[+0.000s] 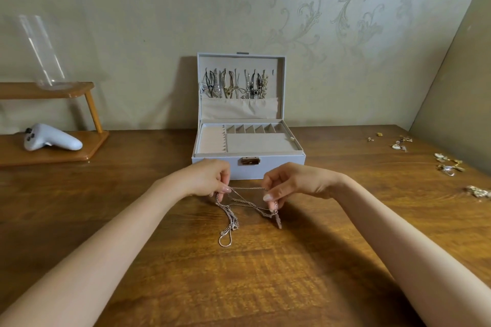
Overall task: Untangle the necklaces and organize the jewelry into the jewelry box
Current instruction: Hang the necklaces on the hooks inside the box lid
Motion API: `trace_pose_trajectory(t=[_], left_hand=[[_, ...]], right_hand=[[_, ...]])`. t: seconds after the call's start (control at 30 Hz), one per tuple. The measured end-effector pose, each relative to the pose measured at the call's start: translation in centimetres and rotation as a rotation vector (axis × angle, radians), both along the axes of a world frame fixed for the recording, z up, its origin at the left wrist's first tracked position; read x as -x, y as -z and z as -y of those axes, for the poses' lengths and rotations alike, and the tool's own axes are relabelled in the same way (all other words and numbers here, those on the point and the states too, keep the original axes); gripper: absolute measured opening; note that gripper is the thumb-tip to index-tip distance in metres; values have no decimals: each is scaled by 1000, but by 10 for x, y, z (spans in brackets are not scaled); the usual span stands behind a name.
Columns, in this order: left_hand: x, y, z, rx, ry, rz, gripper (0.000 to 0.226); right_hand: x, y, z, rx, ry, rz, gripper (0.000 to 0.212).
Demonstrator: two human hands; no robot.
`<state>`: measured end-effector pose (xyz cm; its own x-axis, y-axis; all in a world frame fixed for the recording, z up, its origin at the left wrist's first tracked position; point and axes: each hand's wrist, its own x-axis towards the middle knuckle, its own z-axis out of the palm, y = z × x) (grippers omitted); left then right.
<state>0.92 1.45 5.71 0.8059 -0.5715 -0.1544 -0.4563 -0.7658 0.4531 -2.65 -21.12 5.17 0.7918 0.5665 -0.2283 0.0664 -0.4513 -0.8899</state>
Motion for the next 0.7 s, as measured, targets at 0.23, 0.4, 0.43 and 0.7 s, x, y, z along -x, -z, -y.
trace_pose_trajectory(t=[0.23,0.4,0.43,0.7], left_hand=[[14,3,21,220,63,-58,41],[20,9,33,502,68,-186,12],[18,9,31,496,37,-132,6],[12,8,23,510,-172,-48,25]], right_hand=[[-2,1,-2,-116,132,59,17],[0,-3,-6,-151,203,134,13],[0,-4,-6,-167,207,136,10],[-4,-2,6,-171,215,136,27]])
